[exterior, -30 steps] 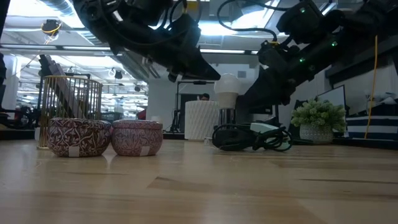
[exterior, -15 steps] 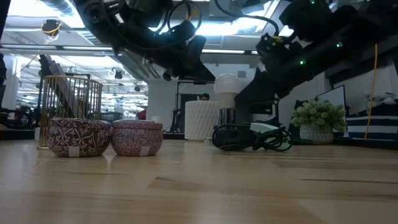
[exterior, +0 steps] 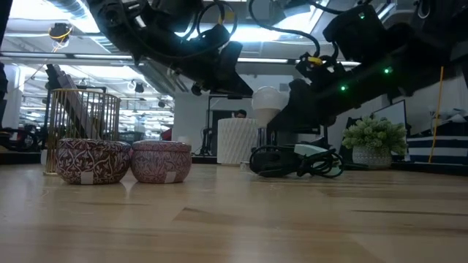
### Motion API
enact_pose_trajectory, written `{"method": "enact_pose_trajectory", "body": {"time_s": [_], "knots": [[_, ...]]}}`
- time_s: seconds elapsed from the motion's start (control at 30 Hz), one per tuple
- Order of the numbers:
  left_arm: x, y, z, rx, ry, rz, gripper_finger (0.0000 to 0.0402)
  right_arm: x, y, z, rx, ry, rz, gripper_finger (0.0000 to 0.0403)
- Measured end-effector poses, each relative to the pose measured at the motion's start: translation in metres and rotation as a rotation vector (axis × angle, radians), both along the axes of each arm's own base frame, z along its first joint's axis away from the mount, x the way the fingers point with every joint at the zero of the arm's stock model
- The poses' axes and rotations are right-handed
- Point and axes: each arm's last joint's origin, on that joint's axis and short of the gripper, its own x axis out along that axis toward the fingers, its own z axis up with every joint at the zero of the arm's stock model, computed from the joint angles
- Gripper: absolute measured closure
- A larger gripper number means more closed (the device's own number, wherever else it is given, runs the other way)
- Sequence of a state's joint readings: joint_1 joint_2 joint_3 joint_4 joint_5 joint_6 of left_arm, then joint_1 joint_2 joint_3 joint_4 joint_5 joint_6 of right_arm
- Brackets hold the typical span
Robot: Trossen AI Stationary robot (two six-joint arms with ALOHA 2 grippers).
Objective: Screw lightbulb
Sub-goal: Remove the white lightbulb from the silver lamp
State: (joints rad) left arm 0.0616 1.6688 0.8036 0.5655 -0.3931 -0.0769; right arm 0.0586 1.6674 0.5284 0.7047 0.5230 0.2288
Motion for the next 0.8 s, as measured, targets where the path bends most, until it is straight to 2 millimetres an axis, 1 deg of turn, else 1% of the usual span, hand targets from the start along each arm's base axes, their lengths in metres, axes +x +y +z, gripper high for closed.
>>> {"method": "enact_pose_trajectory", "body": {"time_s": [0.23, 0.53, 0.8], "knots": [[0.0, 0.0, 0.0, -0.001, 0.002, -0.002, 0.0401, 0.003, 0.0, 0.002, -0.003, -0.051, -0.009, 0.0197], [0.001, -0.003, -0.001, -0.057, -0.003, -0.084, 0.0401, 0.003, 0.0, 0.003, -0.011, -0.067, -0.02, 0.0197], [0.0, -0.011, -0.005, -0.093, 0.028, -0.131, 0.0401, 0.004, 0.0, 0.005, -0.026, -0.077, -0.014, 0.0197]]}}
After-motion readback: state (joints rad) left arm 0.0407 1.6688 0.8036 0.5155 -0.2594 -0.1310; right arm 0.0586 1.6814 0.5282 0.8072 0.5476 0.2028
